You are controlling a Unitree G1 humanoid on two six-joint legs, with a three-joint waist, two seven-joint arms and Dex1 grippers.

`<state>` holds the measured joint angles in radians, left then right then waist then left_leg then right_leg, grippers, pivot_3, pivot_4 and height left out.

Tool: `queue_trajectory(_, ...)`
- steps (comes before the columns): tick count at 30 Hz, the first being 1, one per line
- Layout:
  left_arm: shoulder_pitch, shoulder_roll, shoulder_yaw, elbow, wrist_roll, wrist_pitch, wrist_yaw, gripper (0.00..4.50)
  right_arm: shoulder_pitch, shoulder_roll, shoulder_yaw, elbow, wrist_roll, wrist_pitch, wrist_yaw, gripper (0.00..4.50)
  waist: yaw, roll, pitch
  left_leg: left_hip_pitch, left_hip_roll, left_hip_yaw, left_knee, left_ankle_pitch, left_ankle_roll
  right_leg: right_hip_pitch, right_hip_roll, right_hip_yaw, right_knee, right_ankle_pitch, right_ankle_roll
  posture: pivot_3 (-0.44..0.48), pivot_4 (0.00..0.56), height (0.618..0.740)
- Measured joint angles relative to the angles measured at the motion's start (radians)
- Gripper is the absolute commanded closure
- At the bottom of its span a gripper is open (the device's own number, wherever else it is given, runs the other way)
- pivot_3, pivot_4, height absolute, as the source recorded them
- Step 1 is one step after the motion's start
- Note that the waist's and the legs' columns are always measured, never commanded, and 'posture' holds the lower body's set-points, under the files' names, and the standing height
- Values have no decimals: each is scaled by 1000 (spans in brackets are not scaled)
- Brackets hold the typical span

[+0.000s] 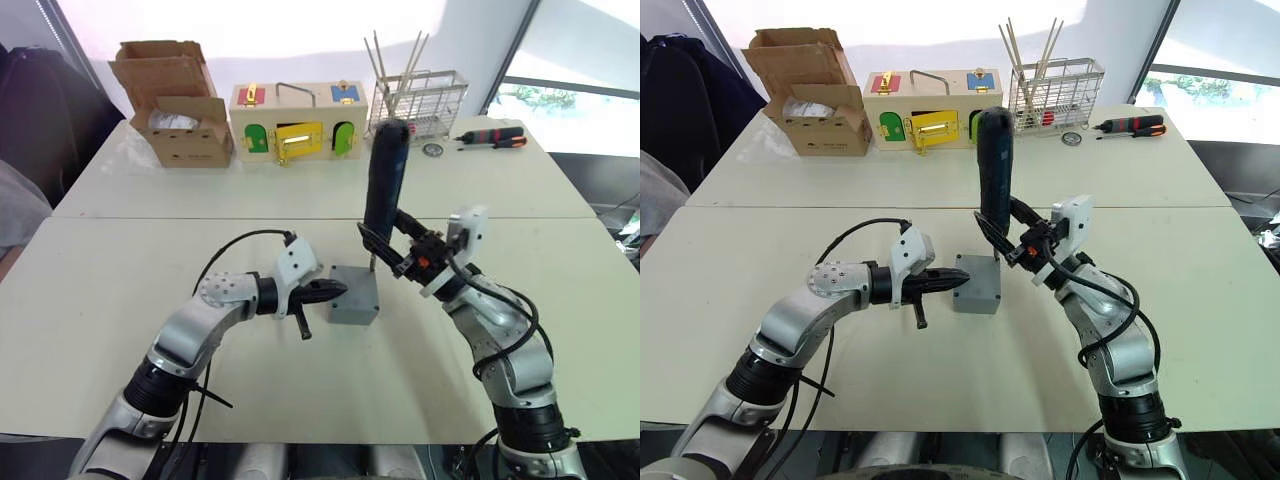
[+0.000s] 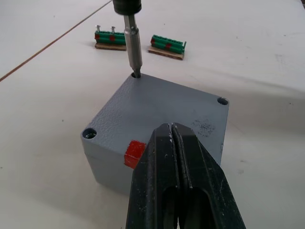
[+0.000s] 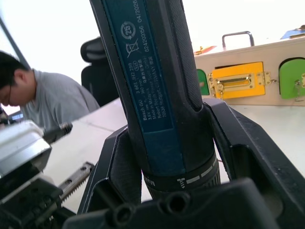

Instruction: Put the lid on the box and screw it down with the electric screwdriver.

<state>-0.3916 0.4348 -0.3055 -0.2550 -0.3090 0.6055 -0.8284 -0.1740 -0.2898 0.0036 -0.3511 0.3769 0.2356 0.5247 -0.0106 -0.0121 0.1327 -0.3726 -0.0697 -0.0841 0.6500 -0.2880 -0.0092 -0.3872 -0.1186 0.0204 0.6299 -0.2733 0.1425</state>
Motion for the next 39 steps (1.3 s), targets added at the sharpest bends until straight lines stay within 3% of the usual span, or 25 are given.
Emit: queue_trajectory(39,6,6,-21,-3,36,-7,-12,4500,44,56,13,26,-14,-76,-11,2627,-1,0,-9,3,1,0,-3,0,0,0,0,0,-2,-2,-1,0,150,730)
